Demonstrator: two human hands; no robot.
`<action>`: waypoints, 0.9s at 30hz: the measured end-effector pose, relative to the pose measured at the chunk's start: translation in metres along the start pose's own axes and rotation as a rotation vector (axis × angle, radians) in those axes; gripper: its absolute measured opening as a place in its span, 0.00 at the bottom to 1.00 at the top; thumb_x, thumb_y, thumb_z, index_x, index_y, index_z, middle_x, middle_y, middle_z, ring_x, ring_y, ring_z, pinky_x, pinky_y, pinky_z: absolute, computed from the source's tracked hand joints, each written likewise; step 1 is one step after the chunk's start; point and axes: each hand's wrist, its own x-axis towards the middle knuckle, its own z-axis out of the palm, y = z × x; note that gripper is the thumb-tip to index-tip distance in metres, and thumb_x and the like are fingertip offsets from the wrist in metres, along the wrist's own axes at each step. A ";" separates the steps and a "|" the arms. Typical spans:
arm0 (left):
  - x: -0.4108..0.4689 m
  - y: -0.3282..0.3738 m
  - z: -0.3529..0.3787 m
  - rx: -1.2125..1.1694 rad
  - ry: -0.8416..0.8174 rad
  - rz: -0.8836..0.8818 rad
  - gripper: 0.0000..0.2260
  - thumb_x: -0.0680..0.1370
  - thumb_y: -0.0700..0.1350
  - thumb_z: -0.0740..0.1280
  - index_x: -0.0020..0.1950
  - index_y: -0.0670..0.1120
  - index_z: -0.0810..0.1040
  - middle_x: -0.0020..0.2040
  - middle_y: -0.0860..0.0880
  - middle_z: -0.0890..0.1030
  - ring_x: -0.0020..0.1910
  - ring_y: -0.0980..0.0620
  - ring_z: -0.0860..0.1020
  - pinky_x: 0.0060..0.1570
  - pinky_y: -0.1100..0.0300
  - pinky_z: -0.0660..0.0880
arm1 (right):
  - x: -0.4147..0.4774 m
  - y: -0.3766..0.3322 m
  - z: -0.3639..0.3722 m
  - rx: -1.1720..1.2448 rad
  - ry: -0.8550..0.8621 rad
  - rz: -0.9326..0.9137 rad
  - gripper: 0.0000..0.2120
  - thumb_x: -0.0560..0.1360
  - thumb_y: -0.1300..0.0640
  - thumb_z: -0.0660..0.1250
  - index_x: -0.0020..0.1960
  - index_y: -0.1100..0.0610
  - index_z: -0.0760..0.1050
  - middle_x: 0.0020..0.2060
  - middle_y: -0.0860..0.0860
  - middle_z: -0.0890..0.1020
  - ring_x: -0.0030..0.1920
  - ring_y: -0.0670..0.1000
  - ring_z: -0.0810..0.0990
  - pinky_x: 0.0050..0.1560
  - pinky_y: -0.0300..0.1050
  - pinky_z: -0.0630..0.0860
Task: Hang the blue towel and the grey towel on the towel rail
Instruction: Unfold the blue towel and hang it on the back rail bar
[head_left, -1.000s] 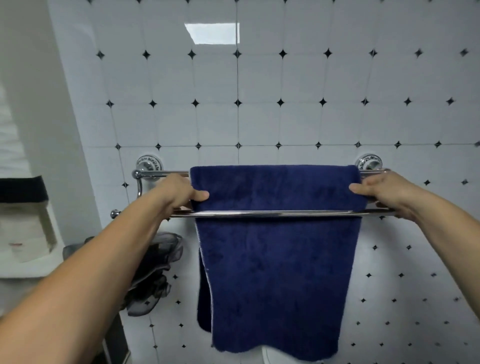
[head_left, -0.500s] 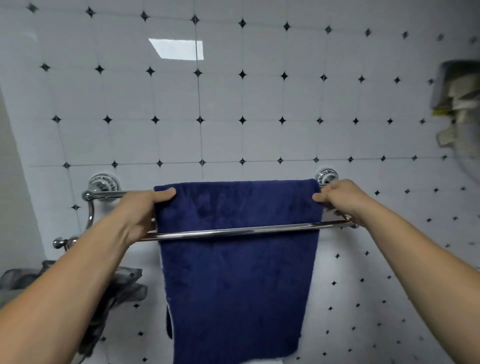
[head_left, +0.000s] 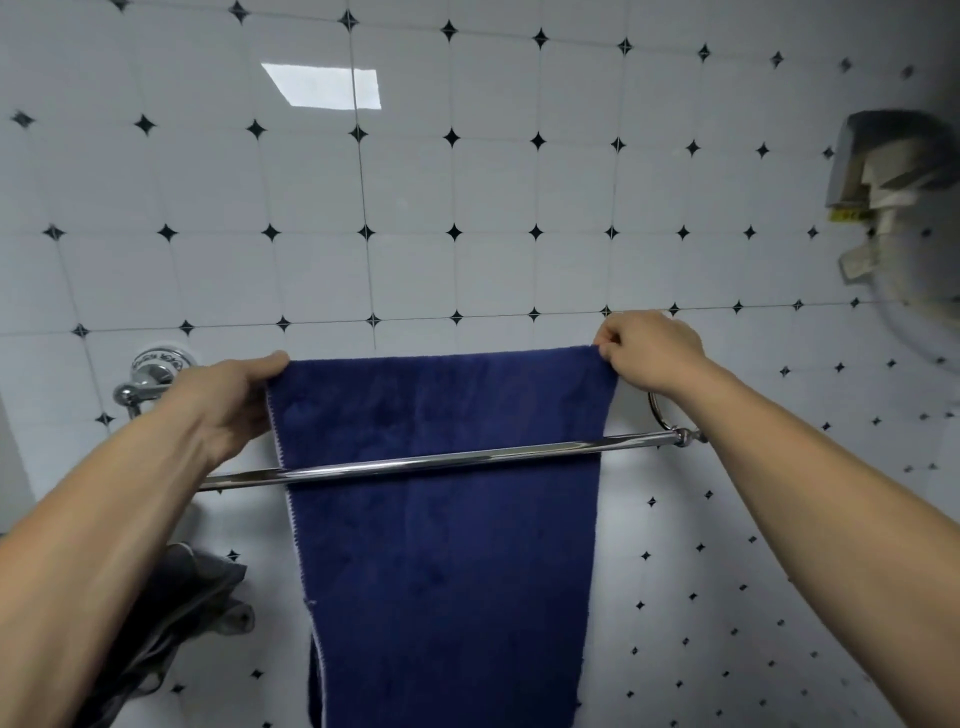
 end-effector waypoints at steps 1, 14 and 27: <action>0.000 -0.001 0.000 0.017 0.005 0.008 0.12 0.76 0.40 0.69 0.58 0.40 0.77 0.47 0.43 0.80 0.39 0.50 0.80 0.40 0.57 0.77 | -0.002 0.000 0.002 0.004 0.009 0.011 0.09 0.75 0.58 0.60 0.44 0.46 0.76 0.44 0.43 0.77 0.54 0.53 0.76 0.47 0.45 0.65; -0.011 -0.002 0.001 0.490 0.193 0.260 0.14 0.70 0.34 0.74 0.30 0.44 0.73 0.30 0.45 0.76 0.34 0.49 0.75 0.33 0.62 0.72 | -0.029 0.016 0.041 0.656 -0.112 0.304 0.11 0.69 0.58 0.77 0.40 0.61 0.76 0.36 0.55 0.78 0.39 0.52 0.76 0.44 0.51 0.76; -0.013 -0.008 -0.001 0.625 0.212 0.273 0.16 0.74 0.41 0.73 0.33 0.47 0.68 0.29 0.45 0.73 0.14 0.58 0.70 0.22 0.64 0.63 | -0.039 0.013 0.029 0.443 -0.343 0.219 0.15 0.69 0.56 0.78 0.40 0.66 0.78 0.20 0.45 0.76 0.20 0.42 0.72 0.20 0.34 0.64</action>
